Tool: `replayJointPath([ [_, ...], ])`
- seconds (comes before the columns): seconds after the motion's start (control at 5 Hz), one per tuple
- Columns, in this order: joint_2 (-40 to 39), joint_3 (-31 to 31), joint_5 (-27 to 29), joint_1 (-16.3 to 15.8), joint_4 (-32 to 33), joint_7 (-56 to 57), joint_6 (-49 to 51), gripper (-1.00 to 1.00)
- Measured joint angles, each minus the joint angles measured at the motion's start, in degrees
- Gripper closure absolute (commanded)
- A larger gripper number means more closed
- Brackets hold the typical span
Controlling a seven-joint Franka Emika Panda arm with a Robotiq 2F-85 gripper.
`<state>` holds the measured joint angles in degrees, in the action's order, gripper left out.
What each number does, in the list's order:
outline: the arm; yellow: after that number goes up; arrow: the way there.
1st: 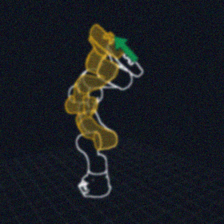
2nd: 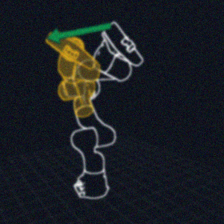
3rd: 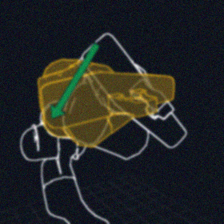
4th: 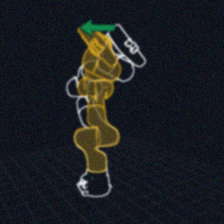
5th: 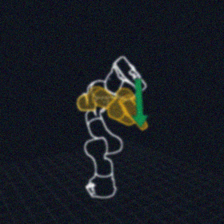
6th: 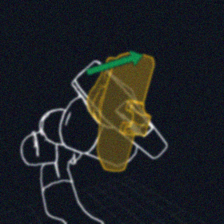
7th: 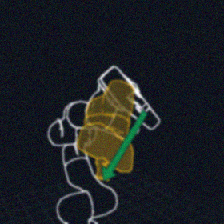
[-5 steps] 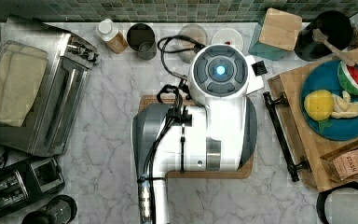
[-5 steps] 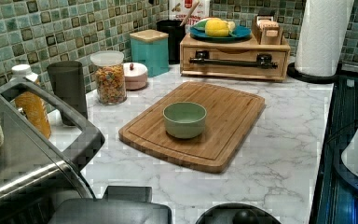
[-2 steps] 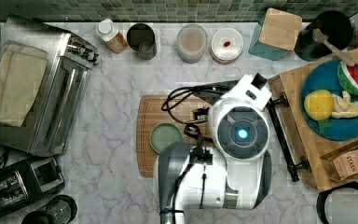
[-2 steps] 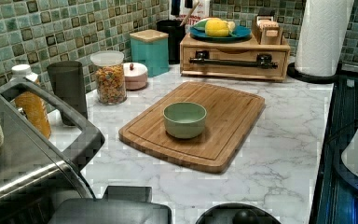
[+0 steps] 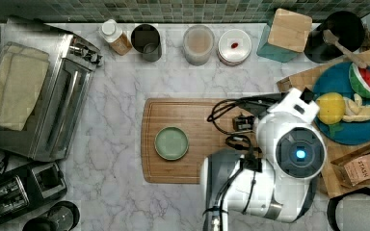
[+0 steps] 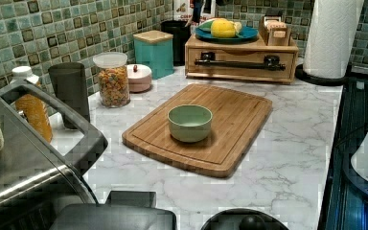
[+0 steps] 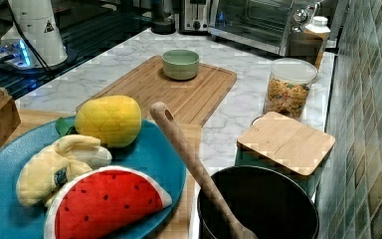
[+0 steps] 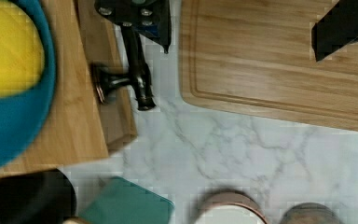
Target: Open the drawer.
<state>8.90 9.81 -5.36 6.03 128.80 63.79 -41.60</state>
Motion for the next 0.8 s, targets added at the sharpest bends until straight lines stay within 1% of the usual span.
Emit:
replayJointPath([
  [0.2,-0.26,1.47,-1.65,1.21,1.57,2.18,-0.42,-1.00],
  [0.4,-0.73,1.50,-1.83,1.79,3.47,4.87,-3.44,-1.00],
  [0.6,-1.44,1.63,-4.50,1.92,5.37,4.98,-7.83,-1.00],
  [0.8,-2.48,2.25,-6.73,1.93,6.49,6.94,-8.48,-1.00],
])
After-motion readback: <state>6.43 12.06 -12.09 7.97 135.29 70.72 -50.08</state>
